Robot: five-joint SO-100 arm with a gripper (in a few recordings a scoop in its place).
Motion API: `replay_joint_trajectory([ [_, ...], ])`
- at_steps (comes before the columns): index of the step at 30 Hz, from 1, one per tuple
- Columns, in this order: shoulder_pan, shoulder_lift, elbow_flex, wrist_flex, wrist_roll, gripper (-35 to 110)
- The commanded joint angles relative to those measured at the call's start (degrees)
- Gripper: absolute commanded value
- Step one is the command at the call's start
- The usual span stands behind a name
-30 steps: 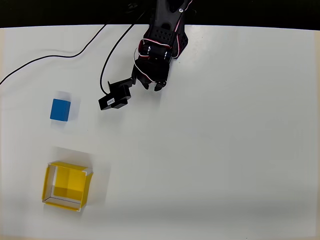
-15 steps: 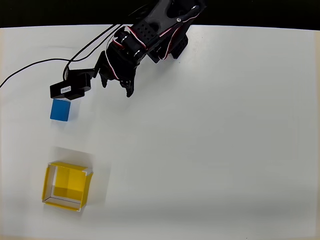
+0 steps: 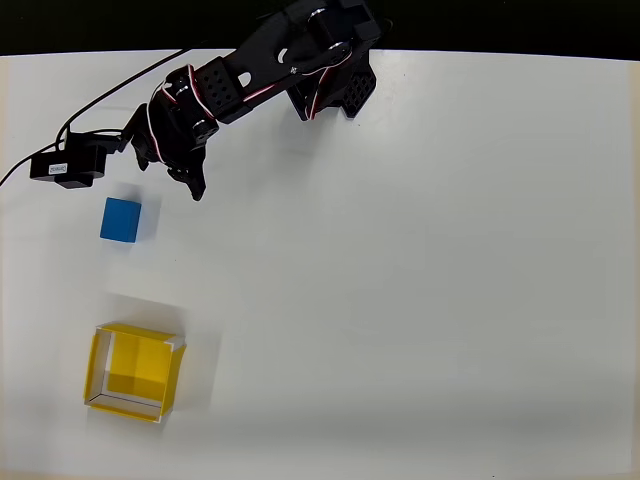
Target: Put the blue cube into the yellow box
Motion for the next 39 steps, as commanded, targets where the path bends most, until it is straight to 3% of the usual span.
replay_joint_trajectory([
  [1,2.5,-1.1,-7.9,-3.6,-1.8,47],
  [16,2.7,-15.3,-15.6,-16.7,1.4,49],
  [39,2.6,-30.8,-33.6,-20.6,10.2,49],
])
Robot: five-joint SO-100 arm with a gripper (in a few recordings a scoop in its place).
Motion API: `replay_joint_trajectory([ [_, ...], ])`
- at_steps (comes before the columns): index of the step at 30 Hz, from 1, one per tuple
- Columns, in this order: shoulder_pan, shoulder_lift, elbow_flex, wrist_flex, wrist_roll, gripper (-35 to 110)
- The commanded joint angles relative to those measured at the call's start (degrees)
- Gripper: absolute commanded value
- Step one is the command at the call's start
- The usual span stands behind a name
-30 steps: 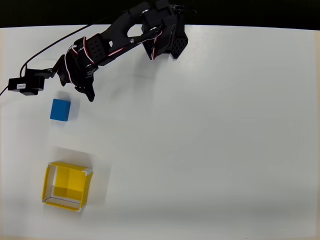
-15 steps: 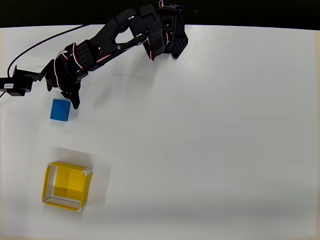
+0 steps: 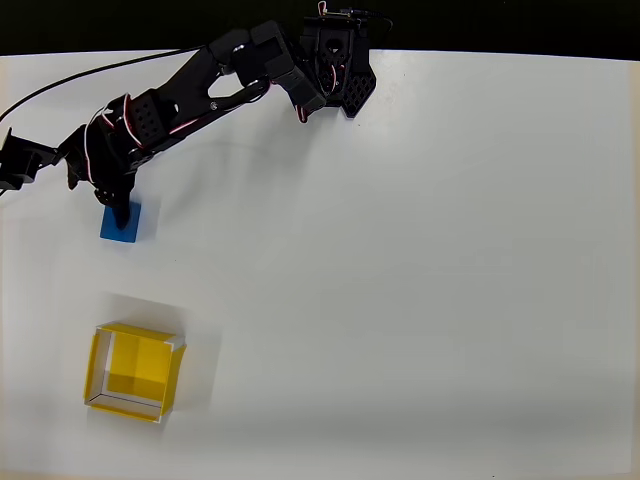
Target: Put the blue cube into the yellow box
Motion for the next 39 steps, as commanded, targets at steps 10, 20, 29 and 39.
replay_joint_trajectory([
  [10,-2.9,0.1,-7.3,-2.5,3.7,49],
  [20,-3.7,-0.6,-4.4,-4.0,0.4,49],
  [29,-3.6,-0.4,-0.8,-5.1,-5.0,49],
  [39,-4.1,-0.2,4.6,-9.4,-7.9,48],
])
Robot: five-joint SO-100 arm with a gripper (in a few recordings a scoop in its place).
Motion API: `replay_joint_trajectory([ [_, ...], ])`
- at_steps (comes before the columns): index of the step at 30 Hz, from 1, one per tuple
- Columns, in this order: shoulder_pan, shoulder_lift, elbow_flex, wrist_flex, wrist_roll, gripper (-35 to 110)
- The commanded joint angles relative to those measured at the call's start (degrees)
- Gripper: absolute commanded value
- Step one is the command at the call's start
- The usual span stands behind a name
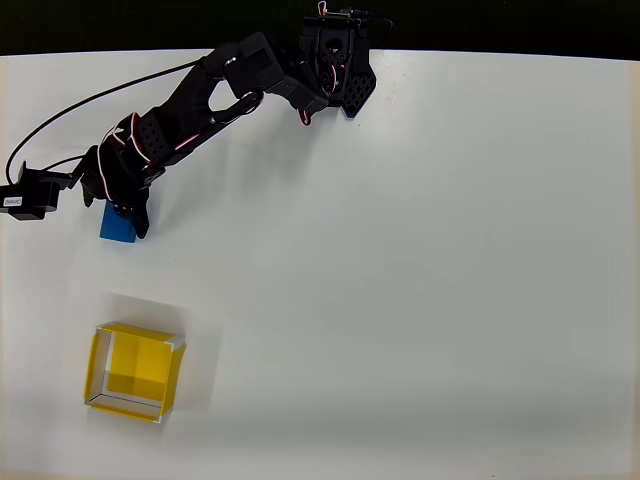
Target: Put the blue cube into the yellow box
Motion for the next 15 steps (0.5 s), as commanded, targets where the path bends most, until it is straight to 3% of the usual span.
replay_joint_trajectory([
  [1,-0.4,4.5,-0.2,-2.2,0.0,48],
  [15,-1.6,5.2,3.3,-6.6,5.0,37],
])
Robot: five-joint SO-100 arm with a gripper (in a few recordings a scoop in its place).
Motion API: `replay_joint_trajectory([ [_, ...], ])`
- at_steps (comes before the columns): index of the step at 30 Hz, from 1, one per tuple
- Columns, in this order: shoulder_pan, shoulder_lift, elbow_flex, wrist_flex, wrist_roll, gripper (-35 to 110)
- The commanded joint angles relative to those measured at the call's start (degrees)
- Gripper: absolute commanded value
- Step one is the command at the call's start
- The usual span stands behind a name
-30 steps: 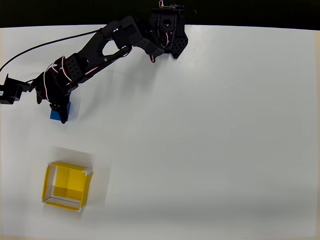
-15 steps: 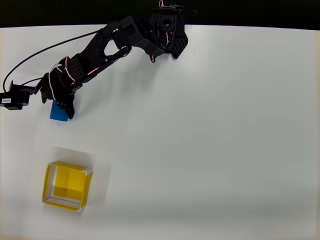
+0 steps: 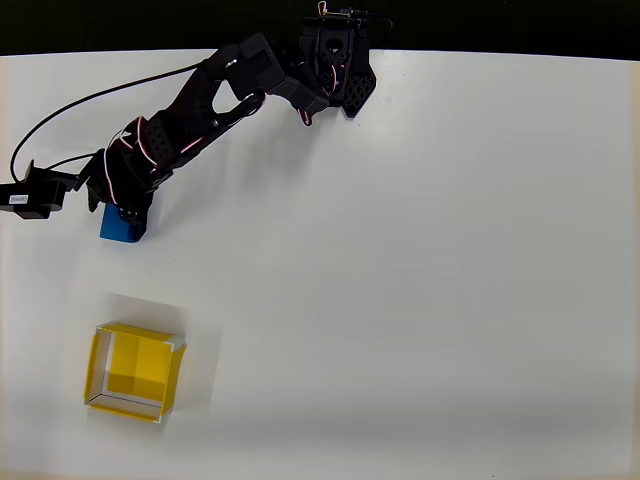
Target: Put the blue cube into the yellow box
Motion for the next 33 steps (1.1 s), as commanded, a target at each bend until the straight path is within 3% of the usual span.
replay_joint_trajectory([
  [1,-0.1,5.2,-0.2,-2.0,-0.1,37],
  [20,-0.6,5.8,4.0,-7.8,-2.4,20],
  [33,-5.1,12.7,-0.1,-8.6,-0.4,18],
])
